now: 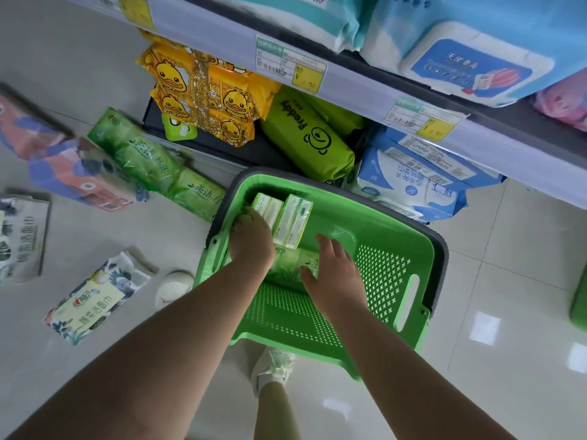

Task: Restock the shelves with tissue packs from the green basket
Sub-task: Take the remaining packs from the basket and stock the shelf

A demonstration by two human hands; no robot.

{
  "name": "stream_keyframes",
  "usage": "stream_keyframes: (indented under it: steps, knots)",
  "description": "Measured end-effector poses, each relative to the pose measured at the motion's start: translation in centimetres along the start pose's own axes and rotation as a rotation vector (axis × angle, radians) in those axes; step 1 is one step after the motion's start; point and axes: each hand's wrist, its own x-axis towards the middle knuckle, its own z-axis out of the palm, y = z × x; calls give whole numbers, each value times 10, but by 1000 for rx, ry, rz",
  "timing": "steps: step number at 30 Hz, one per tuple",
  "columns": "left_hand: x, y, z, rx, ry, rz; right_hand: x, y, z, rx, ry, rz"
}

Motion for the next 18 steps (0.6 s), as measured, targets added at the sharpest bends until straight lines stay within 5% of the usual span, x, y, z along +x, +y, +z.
stream_keyframes:
  steps: [8,18]
  knots:
    - [16,0,5,-148,5,-64,0,9,0,-33,-35,-5]
    - [-59,-36,-82,-179,298,272,-32,-4,-27,-5,-51,30]
